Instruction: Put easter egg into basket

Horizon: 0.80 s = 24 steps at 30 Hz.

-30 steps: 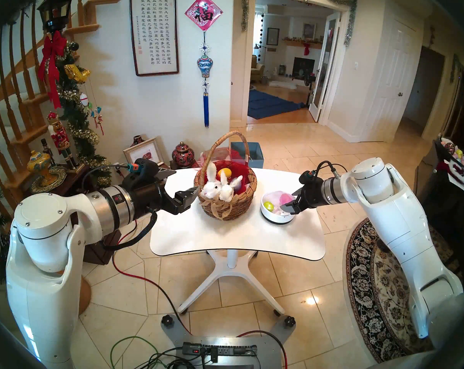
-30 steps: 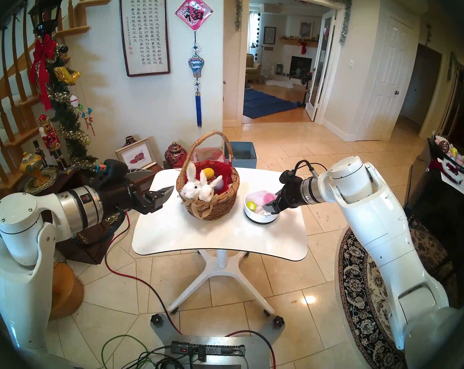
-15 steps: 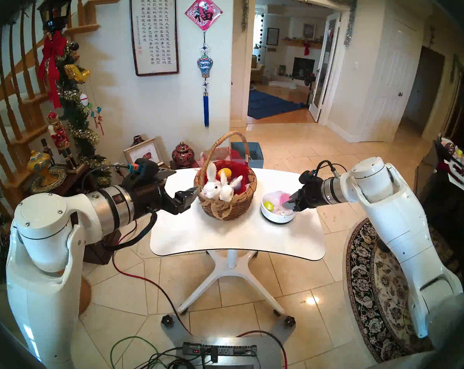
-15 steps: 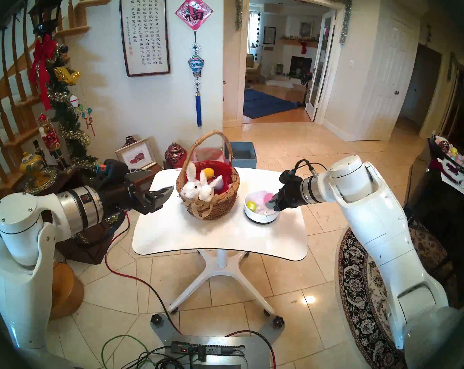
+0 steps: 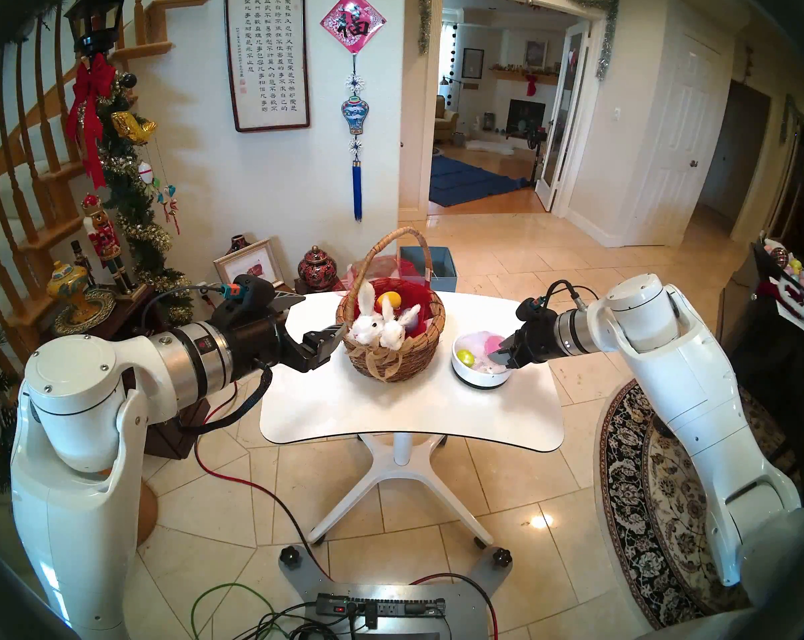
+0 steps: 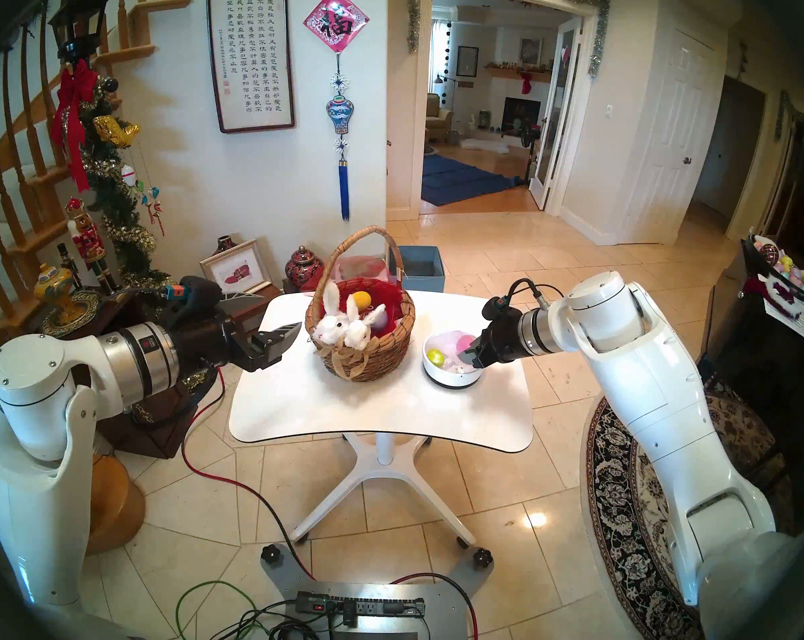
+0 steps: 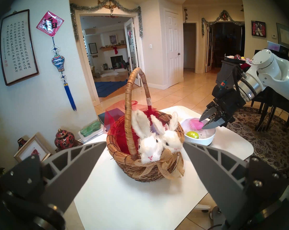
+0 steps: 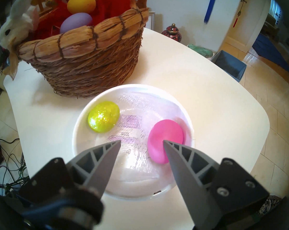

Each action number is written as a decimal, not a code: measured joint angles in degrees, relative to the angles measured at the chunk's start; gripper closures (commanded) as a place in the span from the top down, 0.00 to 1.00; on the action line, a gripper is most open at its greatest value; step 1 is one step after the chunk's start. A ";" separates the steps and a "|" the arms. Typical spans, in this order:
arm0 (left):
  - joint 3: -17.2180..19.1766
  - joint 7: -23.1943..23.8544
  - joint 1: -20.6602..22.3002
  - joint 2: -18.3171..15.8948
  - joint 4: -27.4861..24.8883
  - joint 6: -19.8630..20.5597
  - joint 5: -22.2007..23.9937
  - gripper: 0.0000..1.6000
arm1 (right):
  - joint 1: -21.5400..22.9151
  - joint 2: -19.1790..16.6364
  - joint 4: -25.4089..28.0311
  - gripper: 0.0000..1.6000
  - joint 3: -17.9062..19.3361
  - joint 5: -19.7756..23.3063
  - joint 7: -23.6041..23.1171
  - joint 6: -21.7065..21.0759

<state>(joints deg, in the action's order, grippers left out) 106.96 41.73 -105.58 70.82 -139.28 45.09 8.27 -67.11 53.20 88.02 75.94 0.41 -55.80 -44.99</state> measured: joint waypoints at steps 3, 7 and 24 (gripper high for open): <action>0.00 0.03 0.01 0.02 0.00 0.00 -0.03 1.00 | 0.14 0.05 -0.10 0.69 -0.17 -0.25 0.14 0.17; 0.01 0.07 0.02 0.06 0.00 0.01 -0.09 1.00 | 0.44 0.13 -0.22 0.69 -0.52 -0.69 0.34 0.39; 0.04 0.37 0.07 0.24 0.00 0.02 -0.38 1.00 | 1.36 -0.45 0.66 0.71 -3.11 -3.08 1.29 1.50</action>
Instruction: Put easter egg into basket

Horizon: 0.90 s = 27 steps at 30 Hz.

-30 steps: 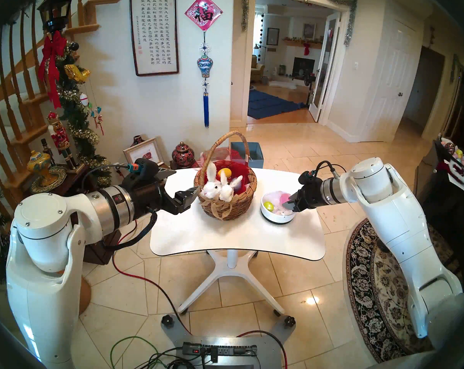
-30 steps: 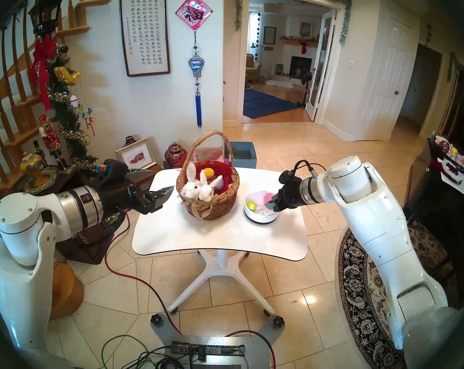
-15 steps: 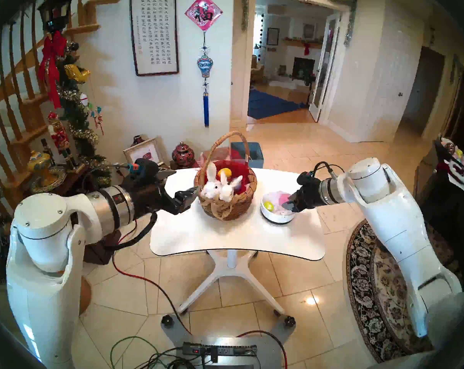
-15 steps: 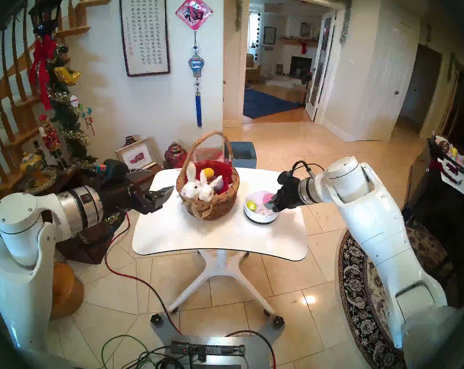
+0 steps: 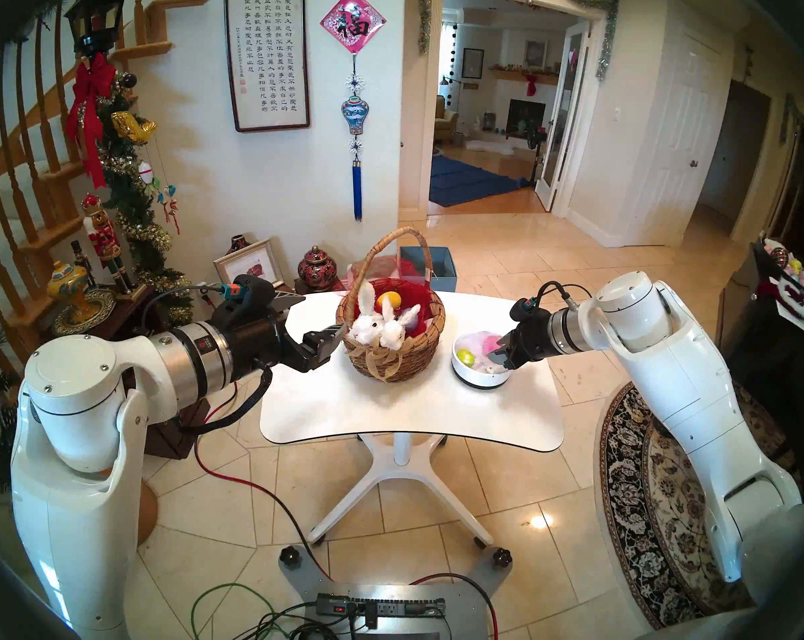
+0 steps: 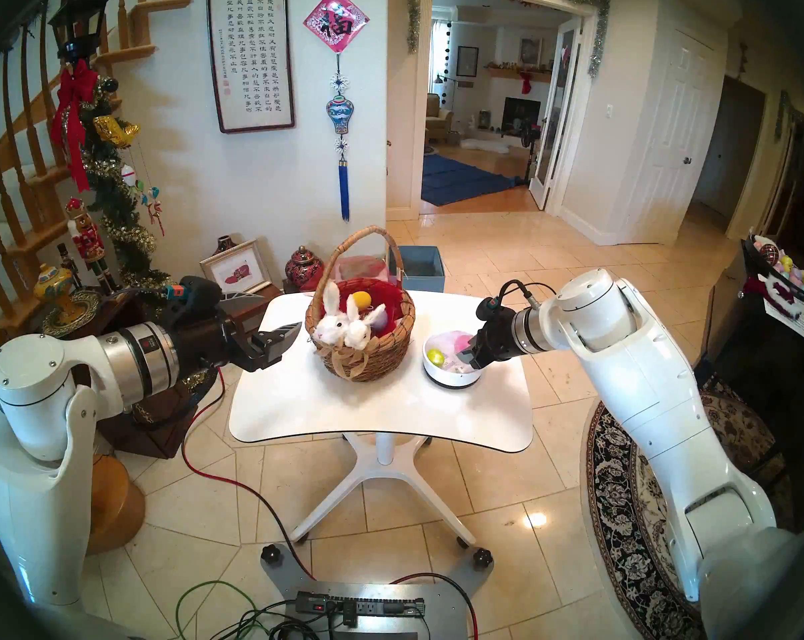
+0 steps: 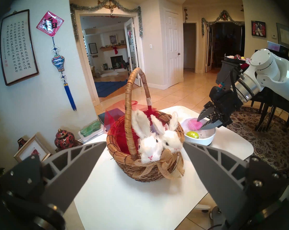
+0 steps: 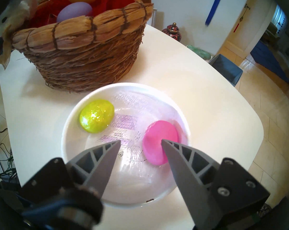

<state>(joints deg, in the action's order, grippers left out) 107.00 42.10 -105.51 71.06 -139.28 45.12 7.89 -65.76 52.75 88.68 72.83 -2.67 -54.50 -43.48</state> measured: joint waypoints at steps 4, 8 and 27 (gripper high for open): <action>0.01 0.05 0.01 0.05 0.00 0.01 -0.06 1.00 | 0.05 -0.21 0.15 0.71 -0.28 -0.36 0.23 0.25; 0.02 0.13 0.03 0.10 0.00 0.01 -0.13 1.00 | 0.05 -0.44 0.16 0.71 -0.28 -0.69 0.52 0.47; 0.06 0.40 0.09 0.31 0.00 0.04 -0.45 1.00 | -0.44 -0.96 0.47 0.71 0.15 -1.05 1.09 0.99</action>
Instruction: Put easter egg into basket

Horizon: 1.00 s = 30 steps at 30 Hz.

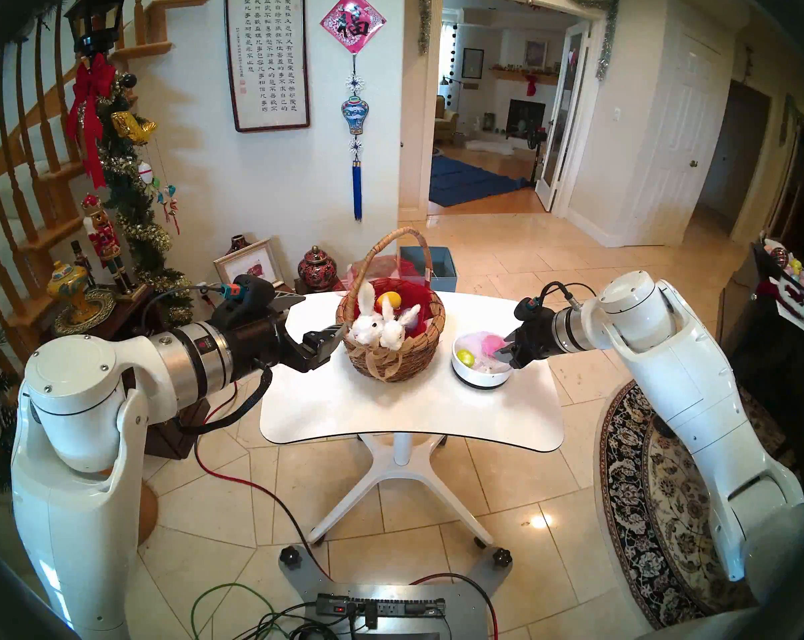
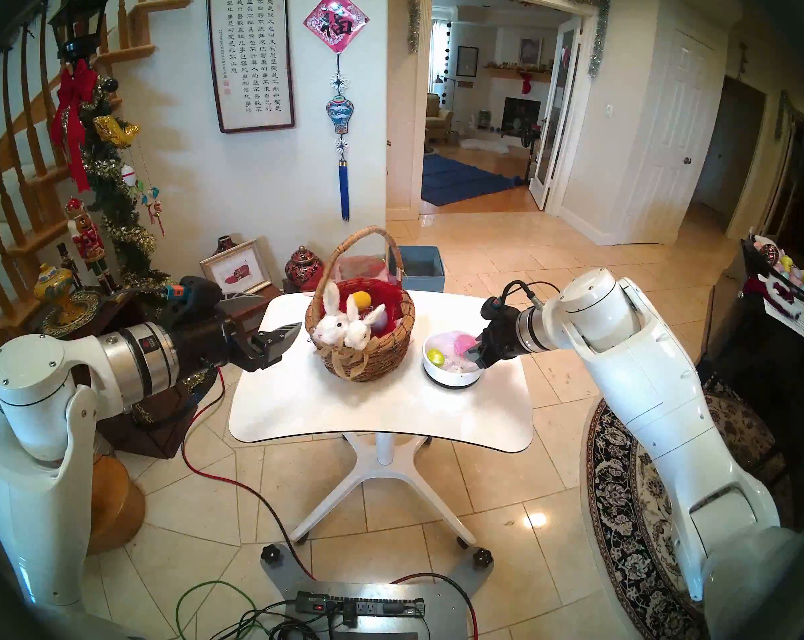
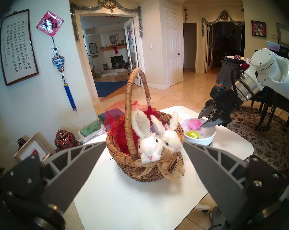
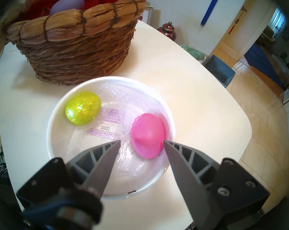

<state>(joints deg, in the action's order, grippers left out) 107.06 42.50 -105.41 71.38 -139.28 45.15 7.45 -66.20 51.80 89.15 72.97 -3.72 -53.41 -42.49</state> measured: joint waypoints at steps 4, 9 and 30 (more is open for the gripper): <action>0.01 0.05 0.01 0.03 0.00 0.01 -0.06 1.00 | -0.24 0.00 0.03 0.71 -0.02 0.16 0.00 0.05; 0.02 0.13 0.03 0.10 0.00 0.01 -0.16 1.00 | -0.45 0.00 0.03 0.71 -0.14 0.36 0.00 0.14; 0.05 0.41 0.10 0.31 0.00 0.04 -0.47 1.00 | -0.13 0.67 -0.85 0.83 -1.49 0.61 -0.25 0.63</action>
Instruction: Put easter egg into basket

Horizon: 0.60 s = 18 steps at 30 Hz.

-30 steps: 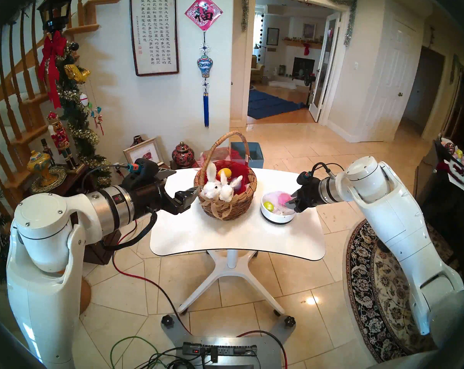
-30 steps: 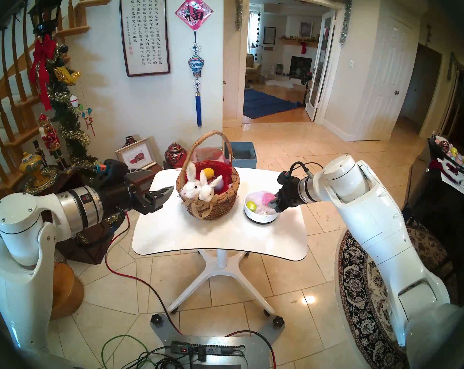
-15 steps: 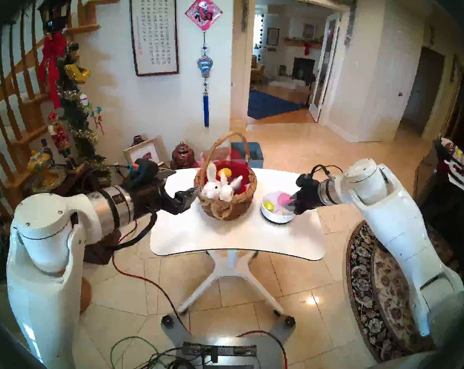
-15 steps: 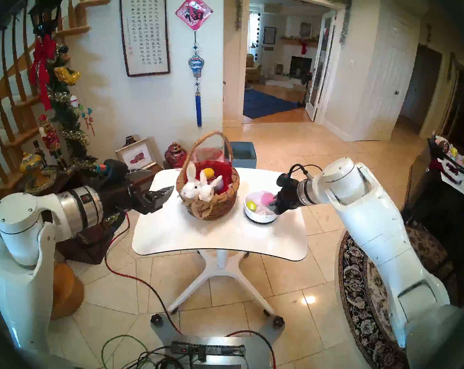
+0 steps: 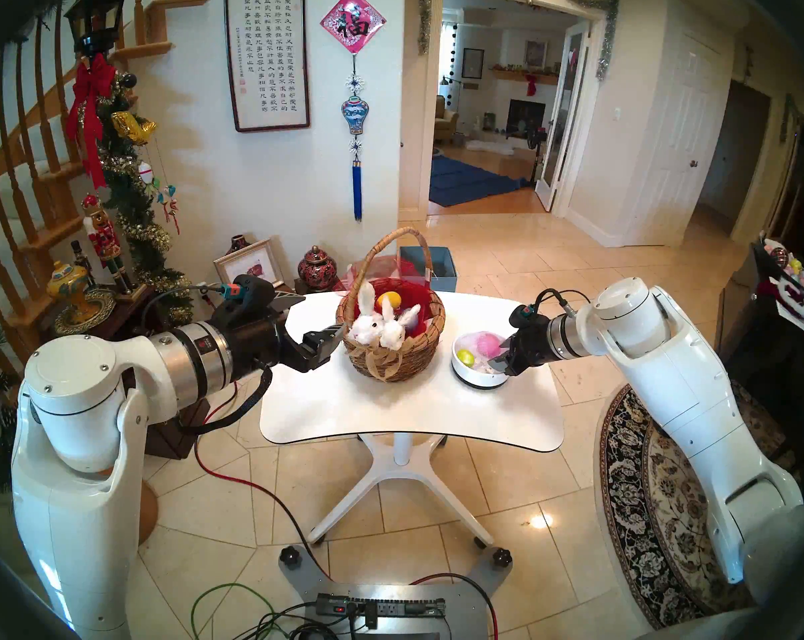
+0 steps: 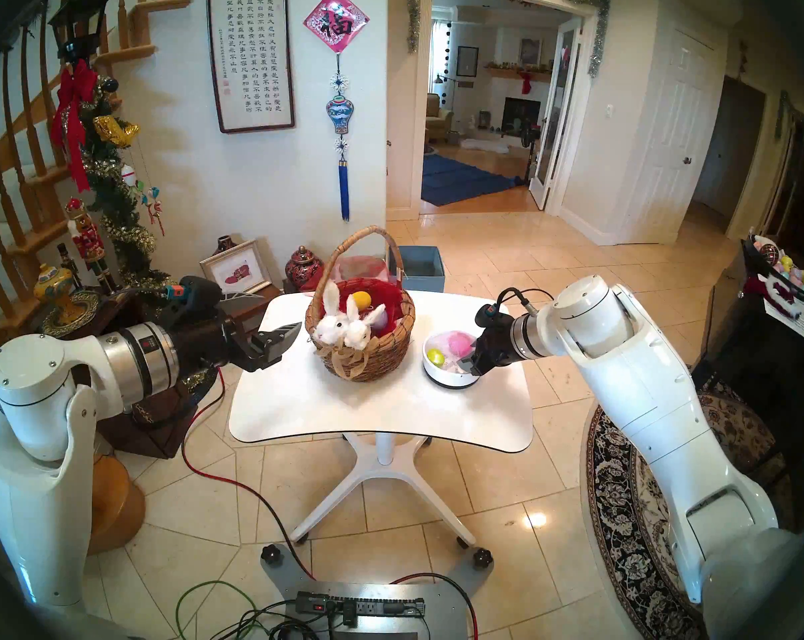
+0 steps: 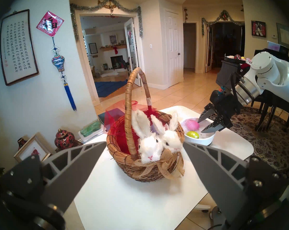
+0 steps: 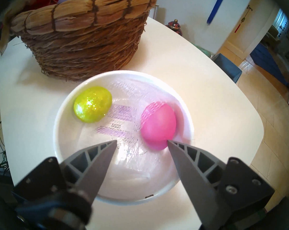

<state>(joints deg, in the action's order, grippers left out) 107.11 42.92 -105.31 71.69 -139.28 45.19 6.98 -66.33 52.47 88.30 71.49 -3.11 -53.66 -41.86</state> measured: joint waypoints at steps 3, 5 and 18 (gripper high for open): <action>0.01 0.04 0.01 0.03 0.00 0.00 -0.05 1.00 | 0.16 0.25 -0.09 0.82 -0.25 -0.12 0.00 0.17; 0.01 0.07 0.02 0.05 0.00 0.00 -0.08 1.00 | 0.24 0.36 -0.12 0.82 -0.30 -0.20 0.01 0.28; 0.03 0.30 0.07 0.21 0.00 0.02 -0.30 1.00 | 0.36 1.05 -0.21 0.82 0.19 0.19 0.17 1.83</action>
<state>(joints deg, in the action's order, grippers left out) 107.14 43.21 -105.24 71.90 -139.28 45.21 6.68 -65.97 53.52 88.08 71.67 -2.92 -53.49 -40.02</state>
